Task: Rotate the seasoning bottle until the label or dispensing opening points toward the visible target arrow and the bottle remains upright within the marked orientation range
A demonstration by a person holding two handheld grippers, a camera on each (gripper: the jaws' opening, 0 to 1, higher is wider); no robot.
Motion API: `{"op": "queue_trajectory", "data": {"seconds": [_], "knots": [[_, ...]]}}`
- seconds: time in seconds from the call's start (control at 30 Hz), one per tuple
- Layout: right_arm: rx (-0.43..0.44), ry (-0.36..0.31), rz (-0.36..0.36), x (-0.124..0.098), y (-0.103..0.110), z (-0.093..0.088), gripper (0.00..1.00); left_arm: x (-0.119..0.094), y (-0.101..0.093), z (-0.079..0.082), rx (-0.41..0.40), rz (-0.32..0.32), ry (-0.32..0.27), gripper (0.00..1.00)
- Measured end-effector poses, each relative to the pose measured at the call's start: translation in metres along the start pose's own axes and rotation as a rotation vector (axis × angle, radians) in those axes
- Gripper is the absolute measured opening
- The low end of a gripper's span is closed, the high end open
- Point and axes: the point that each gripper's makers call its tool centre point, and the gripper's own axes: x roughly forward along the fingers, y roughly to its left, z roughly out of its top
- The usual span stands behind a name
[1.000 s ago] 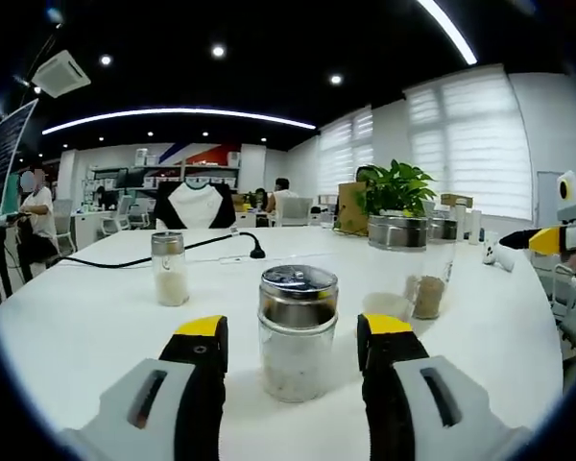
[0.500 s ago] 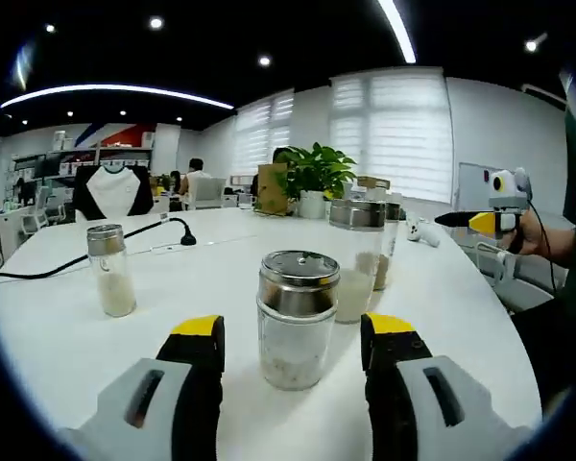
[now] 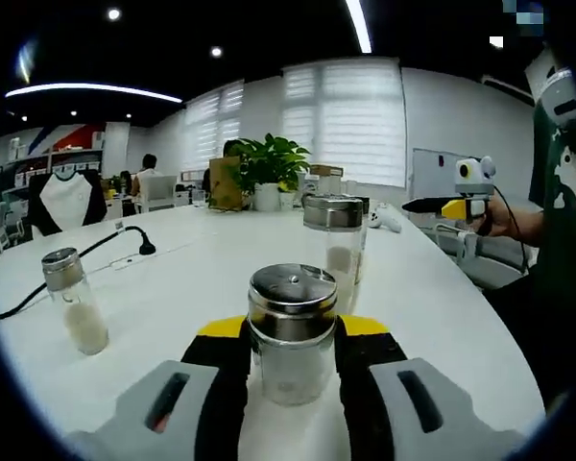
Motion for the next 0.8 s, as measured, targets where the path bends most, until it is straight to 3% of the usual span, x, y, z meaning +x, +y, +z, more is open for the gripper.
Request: {"op": "queue_trajectory", "data": {"seconds": [0.3,0.57,0.67,0.8], "knots": [[0.001,0.01,0.007,0.0019,0.001,-0.0036,0.7,-0.0007,0.0014,-0.0022,0.021,0.024,0.0,0.35],[0.003,0.005,0.015,0.0044,0.0031,-0.0007,0.7,-0.0011,0.0047,-0.0024,0.002,0.1,-0.006,0.35],[-0.077,0.029,-0.003,0.0033,-0.0008,-0.0018,0.7,-0.0015,0.0063,-0.0026,0.009,0.137,-0.018,0.35],[-0.072,0.024,0.007,0.0027,0.0022,-0.0008,0.7,-0.0025,0.0071,-0.0026,-0.002,0.18,-0.028,0.35]]}}
